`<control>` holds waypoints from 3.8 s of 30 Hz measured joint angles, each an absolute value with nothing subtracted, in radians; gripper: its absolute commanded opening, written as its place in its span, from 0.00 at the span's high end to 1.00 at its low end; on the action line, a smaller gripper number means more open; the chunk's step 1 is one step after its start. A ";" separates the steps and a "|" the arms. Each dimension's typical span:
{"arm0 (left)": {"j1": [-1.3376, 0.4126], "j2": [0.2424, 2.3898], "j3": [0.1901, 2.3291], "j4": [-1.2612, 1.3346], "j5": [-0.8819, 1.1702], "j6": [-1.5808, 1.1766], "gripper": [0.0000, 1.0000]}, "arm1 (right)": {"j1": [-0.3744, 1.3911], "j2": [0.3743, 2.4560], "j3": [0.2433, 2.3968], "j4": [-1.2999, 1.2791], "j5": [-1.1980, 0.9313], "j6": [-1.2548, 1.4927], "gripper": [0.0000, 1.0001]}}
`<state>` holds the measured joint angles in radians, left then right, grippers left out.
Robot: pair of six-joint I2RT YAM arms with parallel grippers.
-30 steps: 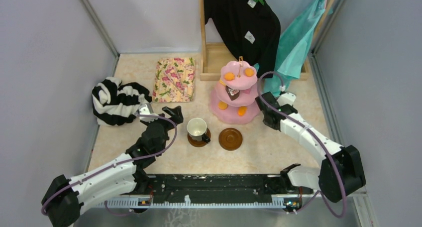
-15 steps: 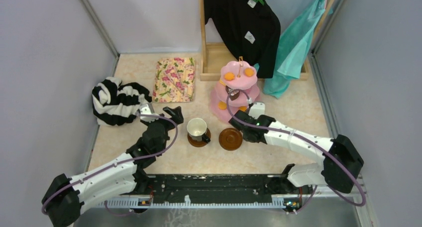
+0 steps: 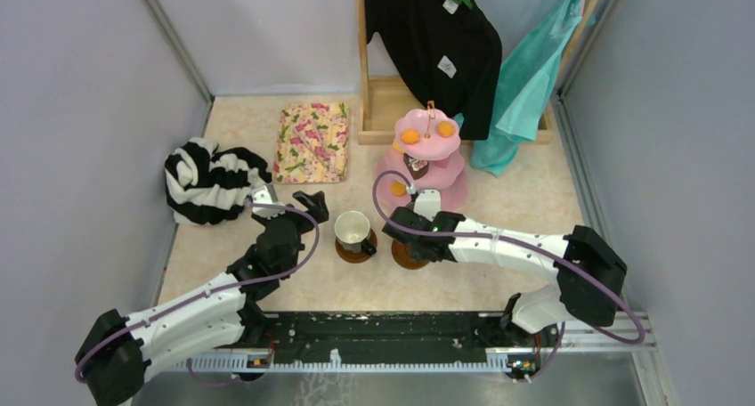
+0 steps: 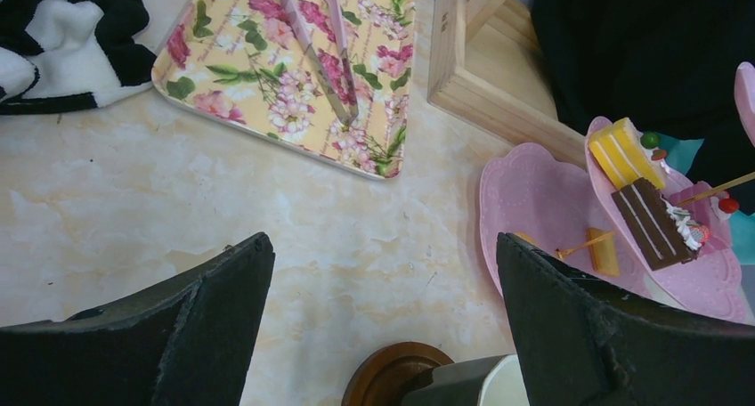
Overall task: Serve the afternoon tea
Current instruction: Place the cup on the coaster, then reset both arms
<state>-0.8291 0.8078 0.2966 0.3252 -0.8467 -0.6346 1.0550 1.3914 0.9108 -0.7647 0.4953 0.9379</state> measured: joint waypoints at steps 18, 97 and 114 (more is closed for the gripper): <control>-0.829 0.805 0.300 0.290 -0.857 -0.635 0.01 | 1.108 1.419 0.909 -0.718 0.472 0.957 1.00; -0.829 0.859 0.393 0.229 -0.862 -0.679 0.01 | 1.216 1.359 0.847 -0.712 0.575 0.978 0.24; -0.727 1.167 0.810 0.502 -0.909 -0.293 0.01 | 0.794 0.751 0.896 -0.552 0.970 0.513 0.06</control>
